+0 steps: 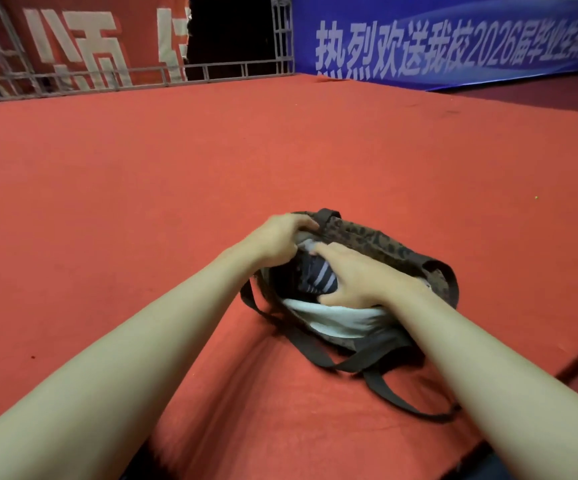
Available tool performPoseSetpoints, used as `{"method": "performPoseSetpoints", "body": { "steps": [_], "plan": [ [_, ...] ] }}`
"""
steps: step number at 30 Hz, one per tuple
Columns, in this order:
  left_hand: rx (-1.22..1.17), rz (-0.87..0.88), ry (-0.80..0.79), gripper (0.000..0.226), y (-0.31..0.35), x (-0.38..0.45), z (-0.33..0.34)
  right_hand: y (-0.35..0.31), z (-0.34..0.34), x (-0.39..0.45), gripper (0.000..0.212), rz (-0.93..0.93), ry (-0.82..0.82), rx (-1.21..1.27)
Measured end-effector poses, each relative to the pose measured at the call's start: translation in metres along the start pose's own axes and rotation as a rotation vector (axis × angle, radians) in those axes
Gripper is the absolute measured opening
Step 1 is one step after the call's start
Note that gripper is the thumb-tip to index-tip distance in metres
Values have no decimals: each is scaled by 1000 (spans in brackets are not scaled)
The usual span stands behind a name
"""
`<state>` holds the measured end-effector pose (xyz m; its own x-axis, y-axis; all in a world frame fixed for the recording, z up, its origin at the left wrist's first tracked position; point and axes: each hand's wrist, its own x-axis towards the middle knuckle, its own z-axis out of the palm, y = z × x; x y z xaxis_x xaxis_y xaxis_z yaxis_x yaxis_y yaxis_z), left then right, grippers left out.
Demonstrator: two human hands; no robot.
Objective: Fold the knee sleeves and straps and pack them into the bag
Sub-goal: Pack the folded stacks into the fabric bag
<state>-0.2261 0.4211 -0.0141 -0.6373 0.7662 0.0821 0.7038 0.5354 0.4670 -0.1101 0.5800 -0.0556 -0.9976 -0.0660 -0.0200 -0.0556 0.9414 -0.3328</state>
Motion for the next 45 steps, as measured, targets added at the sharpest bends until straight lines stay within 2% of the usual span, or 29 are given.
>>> {"method": "performPoseSetpoints", "body": {
  "steps": [2,4,5,6,8,9,11,14,16,21,24,26,29,33,35,37,39,42,45],
  "plan": [
    [-62,1,175,43,-5,-4,-14,-3,5,5,85,3,-26,-68],
    [53,-45,308,46,-13,-9,-21,-10,4,12,93,18,-41,-93],
    [141,-122,287,57,-18,-10,-21,-14,4,17,95,26,-45,-107],
    [209,-240,189,77,-22,-13,-20,-18,4,21,95,29,-45,-136],
    [183,-448,-94,107,-29,-16,-16,-26,7,29,89,11,-30,-230],
    [114,-506,-170,109,-33,-17,-12,-30,9,33,85,4,-29,-275],
    [-25,-544,-164,91,-45,-16,-5,-37,12,39,79,9,-37,-331],
    [-81,-489,-92,33,-58,-14,2,-45,16,42,75,26,-20,-394],
    [-59,-486,-40,13,-60,-16,-2,-45,17,42,75,45,0,-405],
    [-220,-448,154,13,-50,-21,-26,-42,23,50,61,326,200,-397],
    [-121,-410,134,18,-42,-23,-39,-43,25,60,60,431,212,-294],
    [-90,-413,104,19,-42,-24,-41,-47,24,66,60,428,192,-199],
    [-173,-421,47,19,-44,-24,-39,-46,25,72,54,377,205,-23],
    [-218,-392,-74,9,-44,-20,-36,-36,26,75,52,361,311,429],
    [-187,-369,-103,34,-46,-14,-33,-29,25,74,48,347,287,521],
    [-171,-345,-62,43,-49,-8,-28,-25,23,72,45,267,211,408],
    [-182,-308,-24,31,-53,-3,-22,-25,18,71,38,205,110,151],
    [-11,-300,40,19,-62,0,-16,-30,1,68,32,190,-62,-193],
    [43,-336,101,18,-72,1,-11,-32,-9,65,44,252,-159,-382]
  ]
}}
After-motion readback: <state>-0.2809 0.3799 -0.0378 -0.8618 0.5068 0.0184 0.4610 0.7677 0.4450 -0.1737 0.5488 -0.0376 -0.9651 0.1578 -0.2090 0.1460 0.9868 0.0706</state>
